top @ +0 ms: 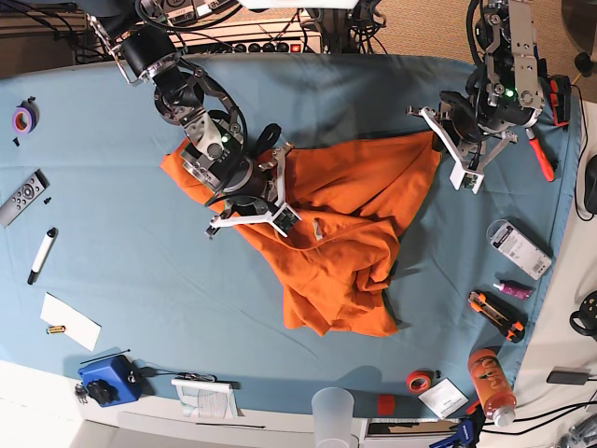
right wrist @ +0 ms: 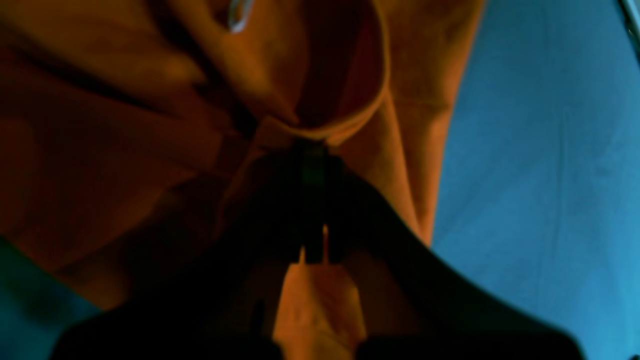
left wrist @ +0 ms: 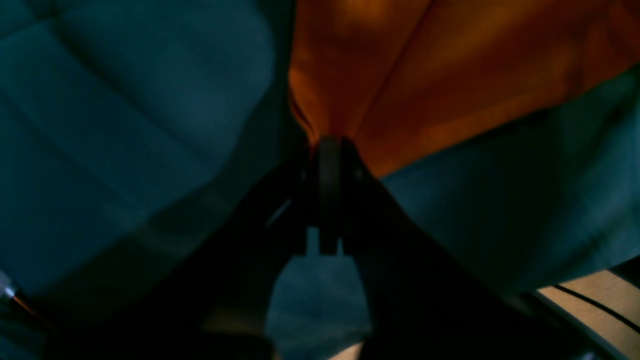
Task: Layout the t-shirt on the table in an organized manner, then fold the t-shirt properly
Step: 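Grasp the shirt with the right gripper and pull it outward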
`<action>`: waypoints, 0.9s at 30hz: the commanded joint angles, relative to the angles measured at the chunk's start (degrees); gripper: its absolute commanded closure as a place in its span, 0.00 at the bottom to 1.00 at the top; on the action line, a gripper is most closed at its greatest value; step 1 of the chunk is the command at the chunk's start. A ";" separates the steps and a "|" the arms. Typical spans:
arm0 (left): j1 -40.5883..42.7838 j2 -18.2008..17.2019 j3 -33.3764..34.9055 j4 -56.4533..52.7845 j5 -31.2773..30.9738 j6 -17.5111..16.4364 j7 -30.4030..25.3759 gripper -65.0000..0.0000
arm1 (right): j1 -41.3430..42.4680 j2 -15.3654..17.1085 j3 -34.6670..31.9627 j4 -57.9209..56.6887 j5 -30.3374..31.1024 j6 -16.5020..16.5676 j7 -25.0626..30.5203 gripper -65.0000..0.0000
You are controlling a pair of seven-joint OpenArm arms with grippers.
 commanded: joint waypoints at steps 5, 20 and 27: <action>-0.17 -0.44 -0.22 1.09 0.00 -0.24 -0.79 1.00 | 2.89 0.22 0.50 1.05 -5.88 -5.86 1.60 1.00; 0.02 -0.48 -0.22 1.09 5.42 -0.22 1.33 1.00 | 7.41 0.85 27.76 1.01 -0.24 -6.10 -0.94 1.00; 0.50 -0.83 -0.35 1.09 6.45 -0.46 1.38 1.00 | 4.17 4.70 40.72 1.01 1.90 -3.74 -3.52 1.00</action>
